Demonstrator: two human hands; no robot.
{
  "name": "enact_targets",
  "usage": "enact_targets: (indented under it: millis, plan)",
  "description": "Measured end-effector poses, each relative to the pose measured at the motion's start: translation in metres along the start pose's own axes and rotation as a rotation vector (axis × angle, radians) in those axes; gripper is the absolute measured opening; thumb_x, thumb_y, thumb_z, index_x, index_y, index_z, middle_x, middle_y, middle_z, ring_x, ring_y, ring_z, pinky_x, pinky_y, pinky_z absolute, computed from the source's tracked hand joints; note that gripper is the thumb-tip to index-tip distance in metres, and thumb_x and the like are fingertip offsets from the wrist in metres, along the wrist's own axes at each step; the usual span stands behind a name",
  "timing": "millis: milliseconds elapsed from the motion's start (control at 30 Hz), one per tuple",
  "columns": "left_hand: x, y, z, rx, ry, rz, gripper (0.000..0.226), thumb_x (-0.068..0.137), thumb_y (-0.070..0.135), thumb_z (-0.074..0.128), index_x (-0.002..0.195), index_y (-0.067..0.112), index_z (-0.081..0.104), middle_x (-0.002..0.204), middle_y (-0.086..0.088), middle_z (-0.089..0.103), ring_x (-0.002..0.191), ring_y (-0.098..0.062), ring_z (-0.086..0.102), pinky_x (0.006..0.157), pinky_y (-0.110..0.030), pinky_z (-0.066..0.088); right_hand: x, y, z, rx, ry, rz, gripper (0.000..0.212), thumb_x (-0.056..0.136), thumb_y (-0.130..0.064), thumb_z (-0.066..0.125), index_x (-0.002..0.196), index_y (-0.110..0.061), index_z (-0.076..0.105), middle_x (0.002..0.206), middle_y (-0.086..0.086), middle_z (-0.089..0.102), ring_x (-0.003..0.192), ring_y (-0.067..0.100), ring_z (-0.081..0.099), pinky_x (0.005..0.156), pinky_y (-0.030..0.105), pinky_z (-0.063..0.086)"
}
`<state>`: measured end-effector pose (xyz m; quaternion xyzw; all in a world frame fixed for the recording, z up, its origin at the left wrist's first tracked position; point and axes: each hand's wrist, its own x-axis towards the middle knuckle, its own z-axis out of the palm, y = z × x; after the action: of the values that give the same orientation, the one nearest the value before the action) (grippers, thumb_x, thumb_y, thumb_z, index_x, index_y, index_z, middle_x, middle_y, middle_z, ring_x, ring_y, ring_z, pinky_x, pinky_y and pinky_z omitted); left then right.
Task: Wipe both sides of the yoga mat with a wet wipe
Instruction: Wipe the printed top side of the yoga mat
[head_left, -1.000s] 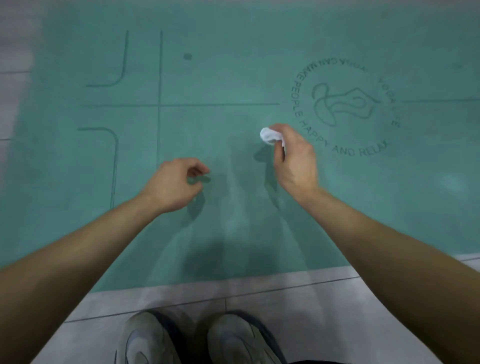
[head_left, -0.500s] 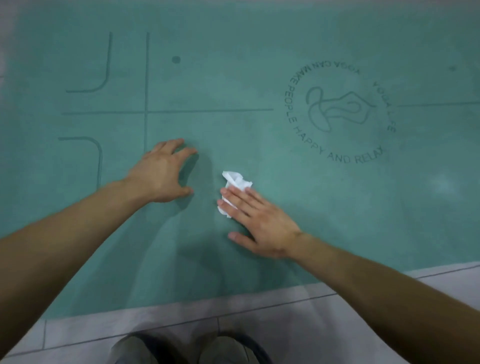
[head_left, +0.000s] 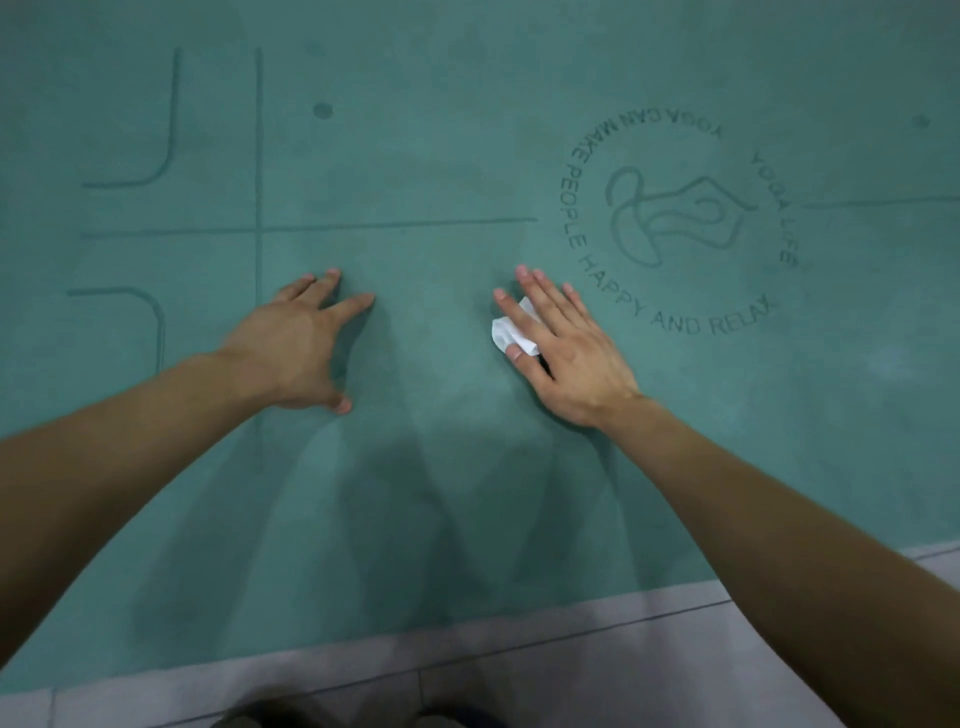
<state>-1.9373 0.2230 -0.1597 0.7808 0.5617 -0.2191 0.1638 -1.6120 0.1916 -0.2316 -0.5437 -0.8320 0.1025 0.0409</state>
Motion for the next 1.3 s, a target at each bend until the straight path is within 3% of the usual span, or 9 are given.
enact_targets:
  millis: [200, 433, 600, 700, 833, 933, 1067, 1133, 1300]
  plan:
    - [-0.002, 0.001, -0.002, -0.001, -0.017, -0.010, 0.143, 0.056, 0.069, 0.092, 0.166, 0.040, 0.004, 0.175, -0.008, 0.000, 0.161, -0.031, 0.009, 0.129, -0.043, 0.023, -0.003, -0.024, 0.008, 0.035, -0.077, 0.026, 0.060, 0.113, -0.049, 0.025, 0.169, -0.030, 0.013, 0.177, 0.002, 0.002, 0.162, 0.014, -0.009, 0.132, 0.046, 0.008]
    - [-0.002, 0.008, -0.010, 0.015, -0.013, -0.021, 0.144, 0.051, 0.068, 0.094, 0.165, 0.036, 0.012, 0.174, -0.010, 0.009, 0.158, -0.033, 0.018, 0.126, -0.044, 0.029, -0.027, -0.059, 0.019, -0.049, -0.128, -0.287, 0.054, 0.115, -0.040, 0.027, 0.167, -0.030, 0.022, 0.176, 0.005, 0.010, 0.163, 0.022, 0.001, 0.132, 0.044, 0.008]
    - [-0.005, 0.006, -0.009, 0.023, -0.022, -0.012, 0.142, 0.056, 0.070, 0.091, 0.166, 0.037, 0.008, 0.174, -0.009, 0.004, 0.159, -0.032, 0.014, 0.129, -0.042, 0.023, 0.006, 0.021, -0.011, -0.045, -0.090, 0.370, 0.060, 0.109, -0.055, 0.004, 0.167, -0.040, 0.004, 0.176, 0.011, -0.009, 0.162, 0.023, -0.013, 0.132, 0.044, -0.001]
    - [-0.006, 0.005, -0.007, 0.029, -0.026, -0.011, 0.142, 0.057, 0.071, 0.090, 0.166, 0.038, 0.005, 0.175, -0.008, 0.002, 0.160, -0.031, 0.011, 0.128, -0.042, 0.024, 0.014, 0.005, -0.012, -0.015, -0.040, 0.488, 0.065, 0.110, -0.045, 0.007, 0.169, -0.018, 0.001, 0.175, 0.013, -0.010, 0.162, 0.025, -0.012, 0.132, 0.042, -0.003]
    - [-0.003, 0.005, -0.005, 0.031, -0.013, -0.017, 0.143, 0.055, 0.071, 0.091, 0.166, 0.038, 0.007, 0.175, -0.007, 0.002, 0.160, -0.032, 0.011, 0.126, -0.046, 0.029, 0.027, -0.081, 0.012, -0.006, -0.111, 0.065, 0.061, 0.114, -0.038, 0.016, 0.168, -0.010, 0.009, 0.176, 0.009, 0.000, 0.163, 0.022, -0.008, 0.132, 0.039, -0.001]
    - [0.000, 0.003, -0.001, 0.039, 0.014, -0.022, 0.145, 0.050, 0.072, 0.092, 0.165, 0.039, 0.010, 0.174, -0.006, 0.006, 0.158, -0.032, 0.016, 0.124, -0.048, 0.034, 0.040, -0.068, 0.011, -0.035, -0.133, -0.144, 0.059, 0.114, -0.037, 0.022, 0.168, -0.017, 0.013, 0.176, 0.001, 0.004, 0.163, 0.016, -0.002, 0.133, 0.038, 0.002]
    - [0.002, 0.001, 0.001, 0.035, 0.029, -0.015, 0.144, 0.050, 0.072, 0.092, 0.164, 0.041, 0.010, 0.174, -0.005, 0.006, 0.158, -0.032, 0.016, 0.122, -0.049, 0.036, 0.040, 0.048, -0.019, -0.040, -0.031, 0.552, 0.063, 0.111, -0.041, 0.012, 0.169, -0.017, 0.005, 0.176, 0.010, -0.008, 0.162, 0.024, -0.008, 0.133, 0.043, 0.002]
    - [0.002, 0.001, 0.001, 0.039, 0.031, -0.012, 0.143, 0.050, 0.072, 0.092, 0.164, 0.041, 0.010, 0.174, -0.005, 0.006, 0.158, -0.031, 0.016, 0.122, -0.049, 0.036, 0.047, 0.062, -0.022, -0.004, -0.003, 0.712, 0.065, 0.111, -0.038, 0.011, 0.168, -0.008, 0.004, 0.175, 0.015, -0.006, 0.163, 0.027, -0.007, 0.132, 0.044, 0.002]
    - [0.000, 0.004, -0.002, 0.057, 0.028, -0.012, 0.142, 0.053, 0.072, 0.090, 0.164, 0.040, 0.008, 0.174, -0.006, 0.004, 0.159, -0.031, 0.015, 0.122, -0.047, 0.037, 0.100, -0.058, 0.004, 0.037, -0.059, 0.202, 0.061, 0.114, -0.034, 0.017, 0.167, -0.006, 0.008, 0.176, 0.009, 0.001, 0.163, 0.022, -0.002, 0.133, 0.040, 0.002]
